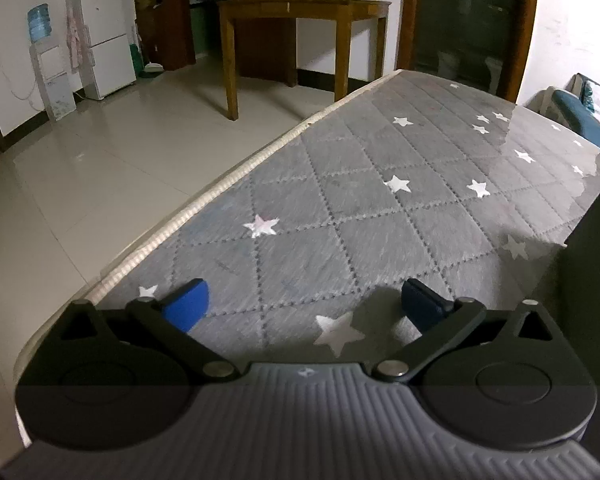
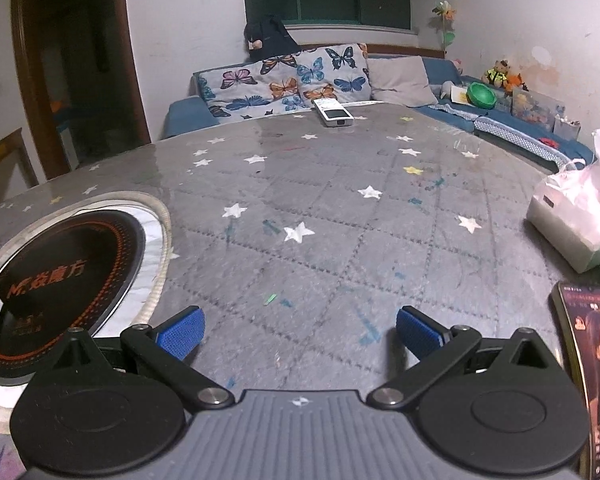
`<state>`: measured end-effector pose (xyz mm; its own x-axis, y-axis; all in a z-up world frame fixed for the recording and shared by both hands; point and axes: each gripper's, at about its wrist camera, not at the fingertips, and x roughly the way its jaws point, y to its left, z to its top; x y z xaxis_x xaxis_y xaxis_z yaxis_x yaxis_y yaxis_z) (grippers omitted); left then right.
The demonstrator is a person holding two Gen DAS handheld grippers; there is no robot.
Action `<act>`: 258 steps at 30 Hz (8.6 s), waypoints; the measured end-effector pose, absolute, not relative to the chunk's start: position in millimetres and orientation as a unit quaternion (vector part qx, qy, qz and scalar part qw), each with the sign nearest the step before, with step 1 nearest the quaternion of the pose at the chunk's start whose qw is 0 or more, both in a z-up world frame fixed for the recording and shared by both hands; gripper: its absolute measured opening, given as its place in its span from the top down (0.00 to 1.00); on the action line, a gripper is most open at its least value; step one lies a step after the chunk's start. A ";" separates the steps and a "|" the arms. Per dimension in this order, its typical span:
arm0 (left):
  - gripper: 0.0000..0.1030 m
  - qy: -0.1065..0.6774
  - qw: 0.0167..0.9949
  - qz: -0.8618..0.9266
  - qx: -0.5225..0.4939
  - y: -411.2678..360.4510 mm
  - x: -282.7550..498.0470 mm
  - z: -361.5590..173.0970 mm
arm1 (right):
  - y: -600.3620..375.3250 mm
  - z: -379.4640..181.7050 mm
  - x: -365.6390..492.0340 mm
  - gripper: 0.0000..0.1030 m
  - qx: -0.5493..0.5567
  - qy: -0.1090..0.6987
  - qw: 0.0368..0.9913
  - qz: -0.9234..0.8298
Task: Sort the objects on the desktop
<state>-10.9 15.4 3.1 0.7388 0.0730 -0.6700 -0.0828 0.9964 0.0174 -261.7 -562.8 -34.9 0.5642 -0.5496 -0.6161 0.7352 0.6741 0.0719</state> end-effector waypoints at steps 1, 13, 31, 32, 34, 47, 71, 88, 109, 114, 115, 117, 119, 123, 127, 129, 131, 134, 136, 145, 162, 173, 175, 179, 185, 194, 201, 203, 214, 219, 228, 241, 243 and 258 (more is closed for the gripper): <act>0.00 0.357 0.933 0.043 -0.006 14.2 -10.4 2.5 | -563.9 -35.4 -260.7 0.00 0.162 0.286 0.869 -0.371; 0.00 0.333 0.942 0.051 -0.007 8.5 -4.7 -5.2 | -578.5 -39.5 -247.4 0.00 0.146 0.299 0.862 -0.383; 0.00 0.331 0.942 0.054 -0.010 7.7 -6.0 -2.5 | -578.7 -40.5 -249.6 0.00 0.141 0.302 0.861 -0.385; 0.00 0.331 0.942 0.054 -0.010 7.7 -5.8 -2.8 | -578.3 -41.3 -248.8 0.00 0.141 0.301 0.861 -0.385; 0.00 0.331 0.942 0.054 -0.010 7.7 -5.8 -3.1 | -578.0 -41.2 -248.7 0.00 0.141 0.301 0.861 -0.385; 0.00 0.331 0.942 0.054 -0.010 8.1 -6.0 -3.1 | -578.0 -41.9 -248.8 0.00 0.141 0.301 0.861 -0.386; 0.00 0.330 0.942 0.054 -0.010 7.6 -5.9 -3.5 | -577.5 -42.2 -248.6 0.00 0.141 0.301 0.861 -0.386; 0.00 0.330 0.942 0.054 -0.010 7.5 -6.0 -3.4 | -577.4 -42.2 -248.5 0.00 0.141 0.301 0.861 -0.386; 0.00 0.330 0.942 0.054 -0.010 7.5 -5.9 -3.4 | -577.2 -42.1 -249.0 0.00 0.141 0.301 0.861 -0.386; 0.00 0.330 0.942 0.054 -0.010 7.4 -5.9 -3.4 | -577.1 -42.2 -248.8 0.00 0.141 0.301 0.861 -0.386; 0.00 0.330 0.942 0.054 -0.010 7.4 -5.9 -3.4 | -577.1 -42.2 -248.8 0.00 0.141 0.301 0.861 -0.386; 0.00 0.330 0.942 0.054 -0.010 7.3 -5.9 -3.4 | -577.1 -42.2 -248.9 0.00 0.141 0.301 0.861 -0.386; 0.00 0.330 0.942 0.054 -0.010 7.1 -6.1 -3.2 | -577.1 -42.2 -248.8 0.00 0.141 0.301 0.860 -0.386; 0.00 0.330 0.942 0.054 -0.010 6.7 -6.3 -2.9 | -577.1 -42.2 -248.3 0.00 0.141 0.301 0.860 -0.386; 0.00 0.330 0.942 0.054 -0.010 6.4 -5.6 -3.1 | -577.0 -42.2 -248.3 0.00 0.141 0.301 0.860 -0.386; 0.00 0.330 0.942 0.054 -0.010 6.3 -5.7 -3.1 | -577.0 -42.2 -248.3 0.00 0.141 0.301 0.860 -0.386; 0.00 0.330 0.942 0.054 -0.010 6.1 -5.5 -3.3 | -577.0 -42.2 -248.3 0.00 0.141 0.301 0.860 -0.386; 0.00 0.330 0.942 0.054 -0.010 5.7 -5.5 -3.3 | -577.0 -42.3 -248.3 0.00 0.141 0.301 0.860 -0.386; 0.00 0.330 0.942 0.054 -0.010 5.5 -5.5 -3.2 | -577.0 -42.3 -248.3 0.00 0.141 0.301 0.860 -0.386; 0.00 0.330 0.942 0.054 -0.010 4.8 -5.1 -3.5 | -577.0 -42.3 -248.3 0.00 0.141 0.301 0.860 -0.386; 0.00 0.330 0.942 0.054 -0.010 5.0 -4.9 -3.5 | -576.9 -42.2 -248.6 0.00 0.141 0.301 0.860 -0.386; 0.00 0.330 0.942 0.054 -0.011 4.9 -4.8 -3.6 | -576.9 -42.2 -248.5 0.00 0.141 0.301 0.860 -0.386; 0.00 0.330 0.942 0.054 -0.011 5.0 -4.8 -3.6 | -576.9 -42.2 -248.4 0.00 0.141 0.301 0.861 -0.386; 0.00 0.330 0.942 0.054 -0.011 5.1 -4.7 -3.7 | -576.9 -42.2 -248.3 0.00 0.141 0.301 0.861 -0.386; 0.00 0.330 0.942 0.054 -0.011 5.3 -4.5 -4.0 | -576.7 -42.1 -248.7 0.00 0.141 0.301 0.861 -0.386; 0.00 0.330 0.942 0.054 -0.011 5.2 -4.8 -3.9 | -576.6 -42.1 -249.0 0.00 0.141 0.301 0.861 -0.386; 0.00 0.330 0.942 0.054 -0.011 5.0 -4.9 -3.9 | -576.7 -42.1 -248.5 0.00 0.141 0.301 0.861 -0.386; 0.00 0.330 0.942 0.054 -0.011 5.0 -4.9 -3.9 | -576.8 -42.1 -248.4 0.00 0.141 0.301 0.861 -0.386; 0.00 0.330 0.942 0.054 -0.011 5.5 -4.6 -4.1 | -576.8 -42.1 -248.4 0.00 0.141 0.301 0.861 -0.386; 0.00 0.330 0.942 0.054 -0.011 5.5 -4.7 -4.1 | -576.8 -42.1 -248.3 0.00 0.141 0.301 0.861 -0.386; 0.00 0.330 0.942 0.054 -0.011 5.5 -4.7 -4.1 | -576.7 -42.2 -248.6 0.00 0.141 0.301 0.861 -0.386; 0.00 0.330 0.942 0.054 -0.011 5.5 -4.7 -4.1 | -576.6 -42.1 -248.3 0.00 0.141 0.301 0.861 -0.386; 0.00 0.330 0.942 0.054 -0.011 5.5 -4.7 -4.2 | -576.6 -42.1 -248.3 0.00 0.141 0.301 0.861 -0.386; 0.00 0.331 0.942 0.054 -0.011 5.4 -4.7 -4.4 | -576.6 -42.0 -248.3 0.00 0.141 0.301 0.861 -0.386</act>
<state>-4.7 5.4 -4.4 0.7757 0.0949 -0.6239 -0.1088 0.9939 0.0159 -248.3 -576.6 -42.0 0.5210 -0.5790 -0.6271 0.7491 0.6623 0.0109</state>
